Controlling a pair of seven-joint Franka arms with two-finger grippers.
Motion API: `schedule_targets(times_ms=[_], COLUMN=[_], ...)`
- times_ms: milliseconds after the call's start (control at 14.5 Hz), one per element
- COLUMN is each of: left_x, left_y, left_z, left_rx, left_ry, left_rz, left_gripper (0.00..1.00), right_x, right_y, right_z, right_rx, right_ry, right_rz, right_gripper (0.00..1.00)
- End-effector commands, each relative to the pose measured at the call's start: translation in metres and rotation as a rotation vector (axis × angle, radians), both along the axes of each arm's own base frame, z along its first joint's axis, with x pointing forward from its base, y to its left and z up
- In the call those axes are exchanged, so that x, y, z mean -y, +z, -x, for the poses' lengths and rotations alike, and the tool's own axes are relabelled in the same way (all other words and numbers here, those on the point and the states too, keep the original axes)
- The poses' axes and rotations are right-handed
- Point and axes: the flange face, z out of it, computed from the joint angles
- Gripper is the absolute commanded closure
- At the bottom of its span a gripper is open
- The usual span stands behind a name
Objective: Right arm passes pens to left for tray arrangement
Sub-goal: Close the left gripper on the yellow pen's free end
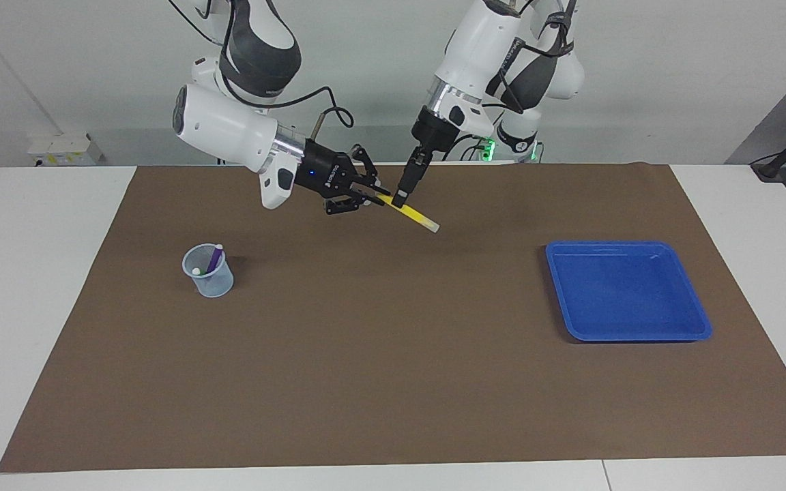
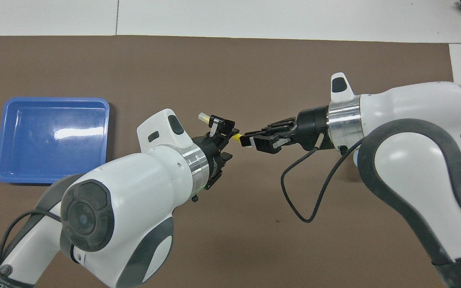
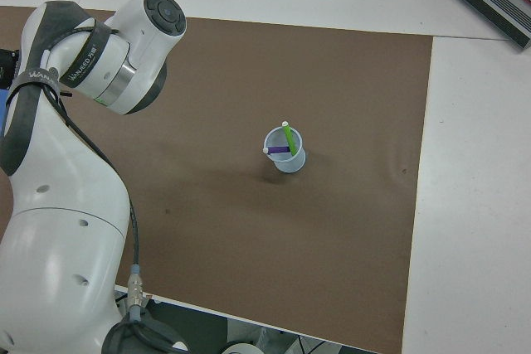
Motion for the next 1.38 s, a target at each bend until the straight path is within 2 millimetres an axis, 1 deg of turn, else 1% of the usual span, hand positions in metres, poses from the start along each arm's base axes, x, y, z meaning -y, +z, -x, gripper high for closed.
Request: schedule_targets(times_ms=[0,138,206,413,481,619,688,756,1031,1169,1306], left_x=[0.004,0.010,0.012,0.012,0.013,0.013,0.014,0.015,0.017,0.017,0.019], left_y=[-0.003,-0.004,-0.005,-0.006,-0.006,0.000,-0.004,0.000,-0.002,0.002,0.004], left_z=[-0.004,-0.011,-0.013,-0.014,-0.013,-0.015,-0.017,-0.017,-0.015,-0.014,-0.013], left_rx=[0.013,0.008,0.008,0.007,0.005,0.006,-0.004,-0.015,-0.030,-0.037,-0.045], left_ry=[0.002,0.017,0.021,0.030,0.029,0.030,0.029,0.024,0.003,0.000,0.018], left_rz=[-0.018,-0.017,-0.023,-0.020,-0.020,-0.017,-0.025,-0.033,-0.088,-0.096,-0.090], left_gripper=[0.43,0.43,0.44,0.46,0.50,0.63,0.63,0.63,0.61,0.60,0.65], right_x=[0.000,0.000,0.000,0.000,0.000,0.000,0.000,0.000,0.000,0.000,0.000], right_y=[-0.001,-0.001,0.000,0.001,0.001,0.001,0.001,0.001,0.001,0.001,0.001], right_z=[-0.001,-0.001,-0.001,-0.001,-0.001,-0.002,-0.002,-0.002,-0.001,-0.001,-0.001], right_rx=[0.026,0.030,0.031,0.035,0.036,0.033,0.037,0.037,0.039,0.044,0.046], right_ry=[-0.002,0.000,-0.001,0.003,0.003,-0.002,0.000,0.001,0.002,0.005,0.006], right_rz=[-0.029,-0.027,-0.029,-0.030,-0.031,-0.041,-0.042,-0.041,-0.043,-0.044,-0.047], right_gripper=[1.00,1.00,1.00,1.00,1.00,1.00,1.00,1.00,1.00,1.00,1.00])
